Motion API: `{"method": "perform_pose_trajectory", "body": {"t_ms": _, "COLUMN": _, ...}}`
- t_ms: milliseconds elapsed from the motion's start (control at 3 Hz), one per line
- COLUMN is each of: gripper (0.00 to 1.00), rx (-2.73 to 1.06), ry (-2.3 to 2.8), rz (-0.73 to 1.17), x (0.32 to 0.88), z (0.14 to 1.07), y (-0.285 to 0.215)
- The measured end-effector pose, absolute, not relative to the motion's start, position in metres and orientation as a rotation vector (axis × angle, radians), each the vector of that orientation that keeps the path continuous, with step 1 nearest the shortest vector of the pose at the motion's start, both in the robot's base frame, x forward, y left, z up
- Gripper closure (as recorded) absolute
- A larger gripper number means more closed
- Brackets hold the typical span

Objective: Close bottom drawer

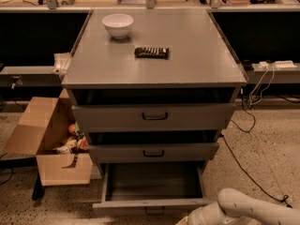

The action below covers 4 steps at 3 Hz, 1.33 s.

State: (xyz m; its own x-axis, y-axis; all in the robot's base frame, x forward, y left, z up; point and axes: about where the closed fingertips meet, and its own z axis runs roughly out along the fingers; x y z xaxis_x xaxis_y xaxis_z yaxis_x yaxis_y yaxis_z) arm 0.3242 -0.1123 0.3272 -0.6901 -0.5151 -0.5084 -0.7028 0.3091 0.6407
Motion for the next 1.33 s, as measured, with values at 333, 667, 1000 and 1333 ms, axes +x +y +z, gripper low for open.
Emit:
{"method": "perform_pose_trajectory", "body": {"t_ms": 333, "gripper": 0.8, "rx": -1.1, "ry": 2.373, "rz": 1.363, "x": 0.313, "z": 0.315, "y": -0.103}}
{"method": "perform_pose_trajectory", "body": {"t_ms": 667, "gripper": 1.0, "rx": -1.087, "ry": 2.401, "rz": 1.239, "x": 0.33, "z": 0.289, "y": -0.122}}
{"method": "perform_pose_trajectory", "body": {"t_ms": 1000, "gripper": 1.0, "rx": -1.079, "ry": 2.394, "rz": 1.095, "x": 0.358, "z": 0.249, "y": -0.14}}
{"method": "perform_pose_trajectory", "body": {"t_ms": 1333, "gripper": 1.0, "rx": -1.114, "ry": 2.38, "rz": 0.989, "x": 0.387, "z": 0.219, "y": -0.153}}
